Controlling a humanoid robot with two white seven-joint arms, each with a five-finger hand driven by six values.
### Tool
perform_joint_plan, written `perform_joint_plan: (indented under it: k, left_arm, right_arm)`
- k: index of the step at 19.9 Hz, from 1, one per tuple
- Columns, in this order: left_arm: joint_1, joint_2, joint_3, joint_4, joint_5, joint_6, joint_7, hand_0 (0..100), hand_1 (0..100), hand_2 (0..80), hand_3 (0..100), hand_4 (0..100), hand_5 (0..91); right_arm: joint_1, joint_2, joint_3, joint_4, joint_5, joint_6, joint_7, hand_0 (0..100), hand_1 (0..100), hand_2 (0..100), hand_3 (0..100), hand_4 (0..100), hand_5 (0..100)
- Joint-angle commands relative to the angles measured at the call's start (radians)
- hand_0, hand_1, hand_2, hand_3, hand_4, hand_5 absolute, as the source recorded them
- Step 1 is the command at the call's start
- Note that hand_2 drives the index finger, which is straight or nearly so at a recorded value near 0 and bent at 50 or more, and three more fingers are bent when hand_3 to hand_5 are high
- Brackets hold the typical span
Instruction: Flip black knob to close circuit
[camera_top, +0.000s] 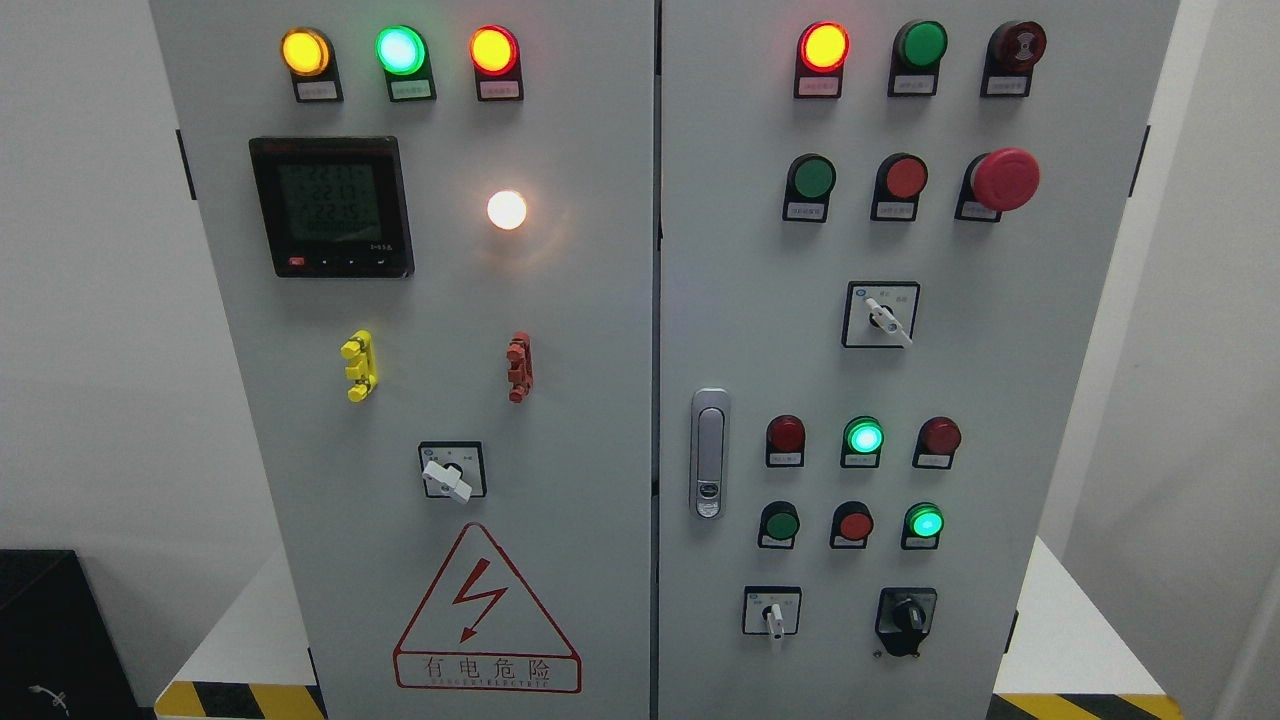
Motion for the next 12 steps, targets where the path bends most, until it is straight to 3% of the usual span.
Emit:
perform_joint_plan:
  k: [1, 5, 9, 12]
  left_arm:
    - [0.0, 0.0, -0.021, 0.021, -0.02, 0.001, 0.0, 12, 56, 0.0, 0, 0, 0.0]
    - [0.0, 0.0, -0.021, 0.021, -0.021, -0.001, 0.002, 12, 56, 0.0, 0, 0, 0.0]
    - [0.0, 0.0, -0.021, 0.021, -0.021, -0.001, 0.002, 12, 56, 0.0, 0, 0, 0.0]
    - [0.0, 0.0, -0.021, 0.021, -0.021, -0.001, 0.0, 12, 56, 0.0, 0, 0, 0.0]
  right_arm:
    - [-0.002, 0.001, 0.01, -0.295, 0.063, 0.083, -0.001, 0, 23, 77, 91, 72, 76]
    - [-0.002, 0.001, 0.009, -0.424, 0.126, 0.182, 0.014, 2, 24, 80, 94, 75, 79]
    - [0.001, 0.001, 0.004, -0.557, 0.183, 0.283, 0.077, 3, 24, 82, 96, 77, 81]
    - [0.0, 0.001, 0.009, -0.663, 0.206, 0.399, 0.131, 2, 24, 82, 96, 77, 81]
